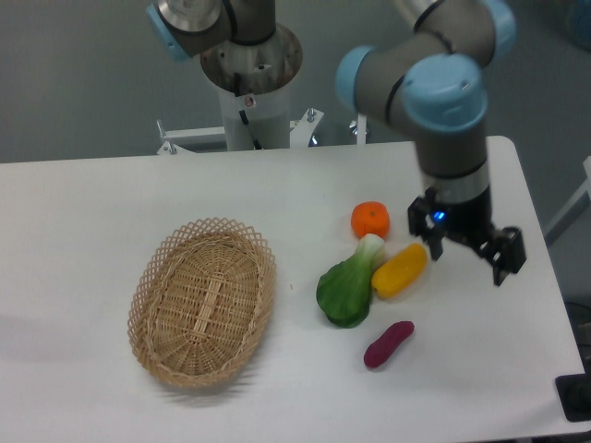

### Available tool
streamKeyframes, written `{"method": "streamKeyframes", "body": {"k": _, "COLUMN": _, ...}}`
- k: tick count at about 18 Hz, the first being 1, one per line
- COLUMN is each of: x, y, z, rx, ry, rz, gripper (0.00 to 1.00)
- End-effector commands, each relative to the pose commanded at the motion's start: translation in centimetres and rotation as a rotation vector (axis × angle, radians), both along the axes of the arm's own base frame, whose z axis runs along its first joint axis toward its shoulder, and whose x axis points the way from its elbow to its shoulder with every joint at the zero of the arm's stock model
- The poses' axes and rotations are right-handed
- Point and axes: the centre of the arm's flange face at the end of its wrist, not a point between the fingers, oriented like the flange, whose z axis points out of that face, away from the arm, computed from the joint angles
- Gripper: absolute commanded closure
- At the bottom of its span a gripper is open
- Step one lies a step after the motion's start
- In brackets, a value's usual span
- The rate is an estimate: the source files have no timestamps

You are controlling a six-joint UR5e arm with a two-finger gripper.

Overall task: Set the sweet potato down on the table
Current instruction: 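Lift the open gripper up away from the sweet potato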

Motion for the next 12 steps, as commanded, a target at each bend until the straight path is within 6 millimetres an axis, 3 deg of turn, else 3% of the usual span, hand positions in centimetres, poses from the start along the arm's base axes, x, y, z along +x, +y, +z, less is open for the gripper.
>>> {"method": "streamKeyframes", "body": {"k": 4, "x": -2.2, "y": -5.2, "z": 0.8, "rx": 0.073, "ry": -0.048, "rz": -0.06, "gripper": 0.0}}
{"method": "streamKeyframes", "body": {"k": 12, "x": -2.9, "y": -6.4, "z": 1.1, "rx": 0.072, "ry": -0.032, "rz": -0.053, "gripper": 0.0}}
